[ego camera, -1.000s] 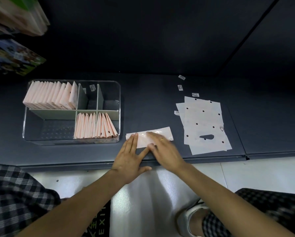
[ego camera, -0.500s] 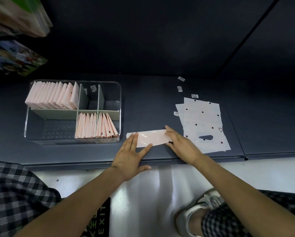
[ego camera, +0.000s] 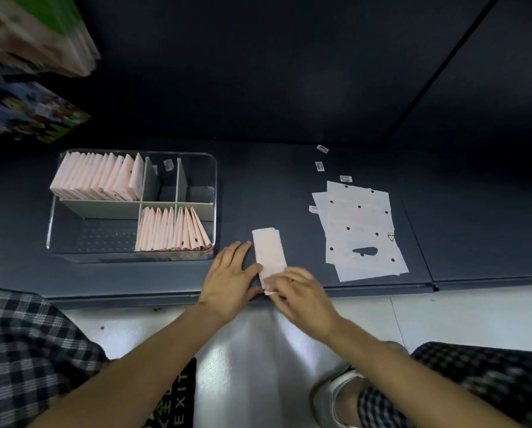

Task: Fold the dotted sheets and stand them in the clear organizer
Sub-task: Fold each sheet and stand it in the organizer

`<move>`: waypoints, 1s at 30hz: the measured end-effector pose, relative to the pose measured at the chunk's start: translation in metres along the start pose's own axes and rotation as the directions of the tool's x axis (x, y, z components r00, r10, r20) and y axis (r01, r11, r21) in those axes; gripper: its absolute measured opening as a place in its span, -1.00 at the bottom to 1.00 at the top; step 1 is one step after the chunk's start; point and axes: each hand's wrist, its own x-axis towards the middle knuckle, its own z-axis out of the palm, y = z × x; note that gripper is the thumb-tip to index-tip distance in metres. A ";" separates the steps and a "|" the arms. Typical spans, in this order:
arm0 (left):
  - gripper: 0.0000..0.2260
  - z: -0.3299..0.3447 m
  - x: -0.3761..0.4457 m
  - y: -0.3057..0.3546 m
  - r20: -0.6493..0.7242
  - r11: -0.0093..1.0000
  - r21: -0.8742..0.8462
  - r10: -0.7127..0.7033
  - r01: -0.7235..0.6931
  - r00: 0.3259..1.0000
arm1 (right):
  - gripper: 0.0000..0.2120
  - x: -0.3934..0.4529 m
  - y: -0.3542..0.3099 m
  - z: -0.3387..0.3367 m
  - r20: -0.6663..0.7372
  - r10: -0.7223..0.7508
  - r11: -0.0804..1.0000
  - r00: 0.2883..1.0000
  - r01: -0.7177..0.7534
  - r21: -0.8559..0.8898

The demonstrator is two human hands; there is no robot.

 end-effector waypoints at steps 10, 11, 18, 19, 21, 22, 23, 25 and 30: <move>-0.89 0.010 0.004 0.004 -0.181 0.966 -0.218 -0.180 0.138 0.967 | -0.67 -0.005 0.011 -0.002 0.208 0.515 0.795 0.832 -0.554 0.247; -0.90 0.012 0.005 0.004 -0.174 0.958 -0.237 -0.203 0.159 0.963 | -0.71 -0.001 0.013 -0.003 0.197 0.562 0.754 0.803 -0.595 0.277; -0.85 0.019 0.013 0.009 -0.101 0.841 -0.419 -0.418 0.343 0.903 | -0.78 0.040 0.027 0.001 0.303 0.769 0.489 0.562 -0.824 0.287; -0.85 0.019 0.013 0.012 -0.100 0.834 -0.424 -0.430 0.353 0.897 | -0.74 0.043 0.029 0.001 0.324 0.777 0.479 0.540 -0.841 0.253; -0.79 0.017 0.012 0.018 -0.131 0.843 -0.416 -0.427 0.341 0.895 | -0.70 0.048 0.032 0.001 0.362 0.786 0.446 0.501 -0.866 0.228; -0.73 0.016 0.011 0.022 -0.165 0.864 -0.405 -0.392 0.300 0.905 | -0.70 0.049 0.033 0.002 0.374 0.790 0.432 0.485 -0.874 0.221; -0.67 0.015 0.010 0.025 -0.197 0.892 -0.387 -0.327 0.233 0.924 | -0.71 0.051 0.034 0.002 0.383 0.795 0.419 0.470 -0.882 0.214; -0.57 0.016 0.007 0.031 -0.172 0.954 -0.294 -0.116 0.061 0.978 | -0.70 0.053 0.035 0.002 0.388 0.802 0.405 0.453 -0.891 0.203; -0.37 0.030 0.000 0.032 0.114 0.998 -0.042 0.048 -0.044 0.992 | -0.78 0.056 0.037 0.002 0.404 0.815 0.361 0.415 -0.910 0.206</move>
